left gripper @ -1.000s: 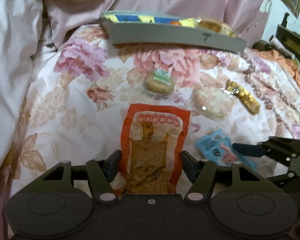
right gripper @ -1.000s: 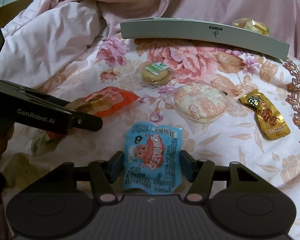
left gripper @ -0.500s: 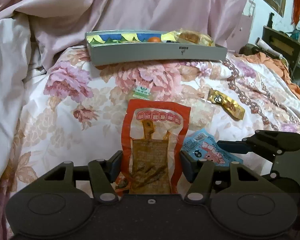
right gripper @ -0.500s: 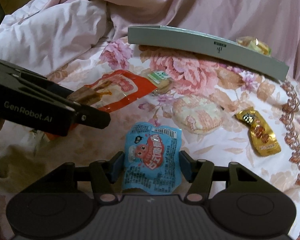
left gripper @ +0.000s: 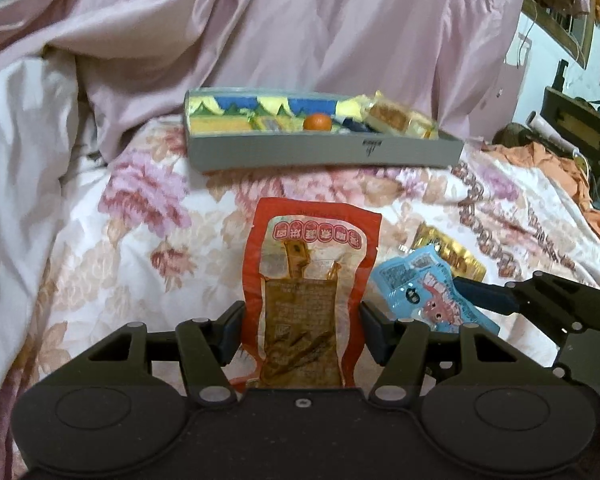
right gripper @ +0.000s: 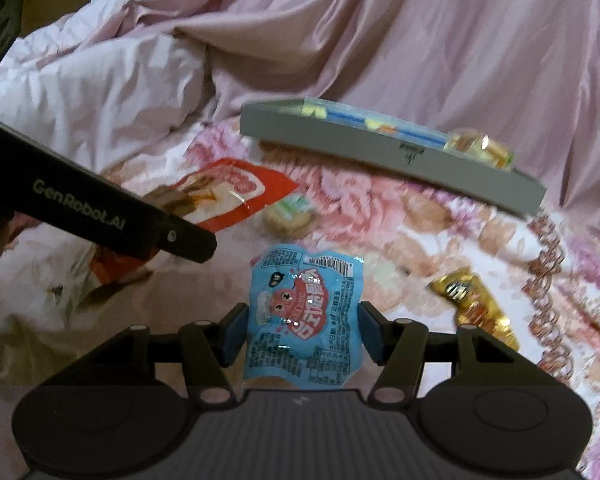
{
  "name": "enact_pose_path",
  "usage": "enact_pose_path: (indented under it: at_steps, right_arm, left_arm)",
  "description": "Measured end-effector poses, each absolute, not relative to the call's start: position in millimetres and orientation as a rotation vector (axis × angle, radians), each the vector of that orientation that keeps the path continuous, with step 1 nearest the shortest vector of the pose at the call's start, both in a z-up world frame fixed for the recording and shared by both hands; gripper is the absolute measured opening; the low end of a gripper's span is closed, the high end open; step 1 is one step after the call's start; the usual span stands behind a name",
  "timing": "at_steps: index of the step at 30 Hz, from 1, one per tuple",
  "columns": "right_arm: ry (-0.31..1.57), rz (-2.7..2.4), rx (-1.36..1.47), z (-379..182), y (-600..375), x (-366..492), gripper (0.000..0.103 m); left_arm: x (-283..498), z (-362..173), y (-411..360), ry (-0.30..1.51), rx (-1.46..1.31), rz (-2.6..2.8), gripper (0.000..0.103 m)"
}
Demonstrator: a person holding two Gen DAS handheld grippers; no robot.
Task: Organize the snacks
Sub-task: 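Carry the jerky packet and blue pouch to the grey tray and lower them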
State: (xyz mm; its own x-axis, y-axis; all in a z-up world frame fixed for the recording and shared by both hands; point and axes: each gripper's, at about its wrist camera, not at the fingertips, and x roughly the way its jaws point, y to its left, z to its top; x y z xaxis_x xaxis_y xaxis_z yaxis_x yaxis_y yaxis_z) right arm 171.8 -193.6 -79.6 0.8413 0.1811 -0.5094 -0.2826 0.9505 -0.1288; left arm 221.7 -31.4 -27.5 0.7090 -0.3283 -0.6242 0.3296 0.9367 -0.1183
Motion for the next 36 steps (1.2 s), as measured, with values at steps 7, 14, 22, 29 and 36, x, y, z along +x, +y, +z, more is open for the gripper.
enact_pose_path:
  at_steps: [7,14,22,29,36]
  right_arm:
    - [0.418,0.209,-0.151,-51,-212,167,0.063]
    - [0.354,0.182,-0.07,-24,-238,163,0.063]
    - [0.302,0.142,0.042,-2,-276,162,0.063]
    - [0.266,0.119,0.081,8,-294,168,0.063]
    - [0.238,0.098,0.069,7,-304,178,0.063]
  left_arm:
    - [220,0,-46,0.643,-0.032,-0.323,0.063]
    - [221,26,-61,0.602,-0.076,-0.264,0.063]
    - [230,43,-80,0.575,-0.137,-0.182,0.063]
    - [247,66,-94,0.5,-0.146,-0.11,0.063]
    - [275,81,-99,0.454,-0.16,-0.066,0.063]
